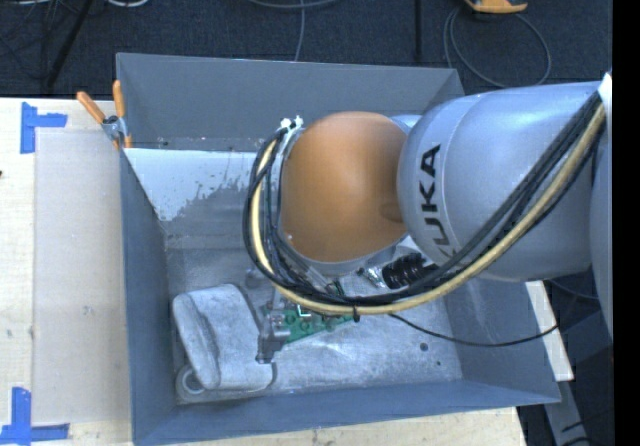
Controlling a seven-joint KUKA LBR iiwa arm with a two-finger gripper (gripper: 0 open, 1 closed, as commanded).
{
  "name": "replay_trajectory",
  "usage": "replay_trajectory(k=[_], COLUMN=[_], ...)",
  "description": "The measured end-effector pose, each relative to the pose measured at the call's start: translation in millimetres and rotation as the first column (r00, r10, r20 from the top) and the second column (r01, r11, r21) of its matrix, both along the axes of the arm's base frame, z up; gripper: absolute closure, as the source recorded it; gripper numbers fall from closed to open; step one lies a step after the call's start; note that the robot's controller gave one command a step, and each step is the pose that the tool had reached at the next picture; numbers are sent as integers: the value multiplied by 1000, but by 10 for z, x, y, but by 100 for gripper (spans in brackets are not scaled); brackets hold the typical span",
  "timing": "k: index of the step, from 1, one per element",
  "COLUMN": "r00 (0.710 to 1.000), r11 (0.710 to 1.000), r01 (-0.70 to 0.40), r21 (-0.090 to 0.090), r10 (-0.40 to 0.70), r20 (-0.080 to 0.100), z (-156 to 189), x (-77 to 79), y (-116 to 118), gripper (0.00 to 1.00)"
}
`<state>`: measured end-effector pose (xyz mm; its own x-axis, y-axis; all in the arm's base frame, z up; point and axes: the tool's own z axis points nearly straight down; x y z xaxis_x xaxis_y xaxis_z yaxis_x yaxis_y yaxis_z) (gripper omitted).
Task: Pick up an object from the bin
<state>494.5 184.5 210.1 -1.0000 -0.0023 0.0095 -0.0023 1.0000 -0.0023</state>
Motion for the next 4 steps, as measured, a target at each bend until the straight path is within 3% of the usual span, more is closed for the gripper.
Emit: replay_trajectory(k=[1, 2, 3, 4], r00=[947, 887, 867, 842], r11=[947, 887, 867, 842], r01=[-322, -462, -497, -539], r21=[-19, -1, 1, 3], r10=[322, 462, 497, 539], r20=[8, 7, 8, 12], z=[-1331, -1100, -1108, -1383], x=[622, 594, 666, 693], y=[371, -779, -1209, -1145], gripper=[0, 0, 0, 0])
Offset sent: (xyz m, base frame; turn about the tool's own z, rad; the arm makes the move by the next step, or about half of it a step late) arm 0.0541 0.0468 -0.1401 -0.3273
